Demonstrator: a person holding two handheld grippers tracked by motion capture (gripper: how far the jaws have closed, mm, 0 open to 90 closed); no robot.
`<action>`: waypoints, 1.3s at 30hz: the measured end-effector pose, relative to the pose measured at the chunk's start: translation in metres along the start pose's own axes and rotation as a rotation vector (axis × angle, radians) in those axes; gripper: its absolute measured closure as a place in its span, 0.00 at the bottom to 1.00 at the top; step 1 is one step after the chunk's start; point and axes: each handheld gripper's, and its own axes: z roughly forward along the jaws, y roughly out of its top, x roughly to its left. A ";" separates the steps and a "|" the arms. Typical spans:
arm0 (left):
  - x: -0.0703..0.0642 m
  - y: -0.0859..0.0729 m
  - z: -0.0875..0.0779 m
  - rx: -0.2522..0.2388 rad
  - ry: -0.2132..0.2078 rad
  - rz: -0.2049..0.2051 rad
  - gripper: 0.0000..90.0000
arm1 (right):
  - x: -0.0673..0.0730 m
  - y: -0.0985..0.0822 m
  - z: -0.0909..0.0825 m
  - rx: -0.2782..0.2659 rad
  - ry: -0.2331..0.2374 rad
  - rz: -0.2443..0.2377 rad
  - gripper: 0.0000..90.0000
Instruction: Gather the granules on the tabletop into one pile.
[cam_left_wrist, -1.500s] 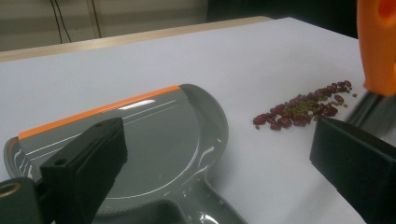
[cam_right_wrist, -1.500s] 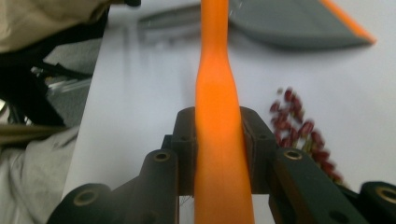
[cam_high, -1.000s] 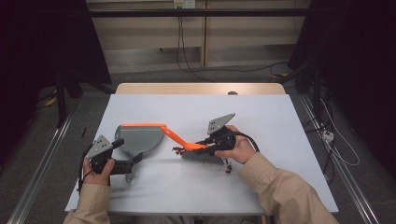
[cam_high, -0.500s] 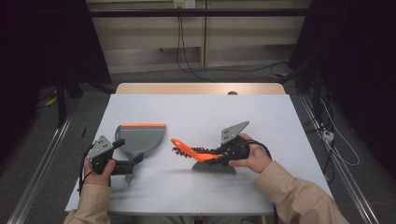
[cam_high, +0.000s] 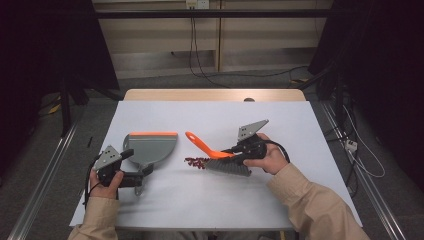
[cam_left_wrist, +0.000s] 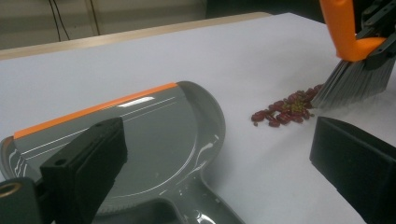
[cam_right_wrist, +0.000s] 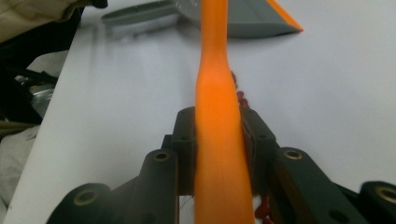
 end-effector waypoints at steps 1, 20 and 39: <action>0.000 0.000 0.000 0.000 0.001 0.001 0.04 | 0.003 0.003 0.000 -0.006 -0.018 0.004 0.79; 0.000 0.000 -0.002 -0.006 0.004 0.002 0.04 | 0.046 0.048 0.052 -0.108 -0.328 0.161 0.79; 0.000 0.002 -0.003 -0.009 0.006 0.008 0.04 | 0.055 0.064 0.081 -0.209 -0.427 0.333 0.79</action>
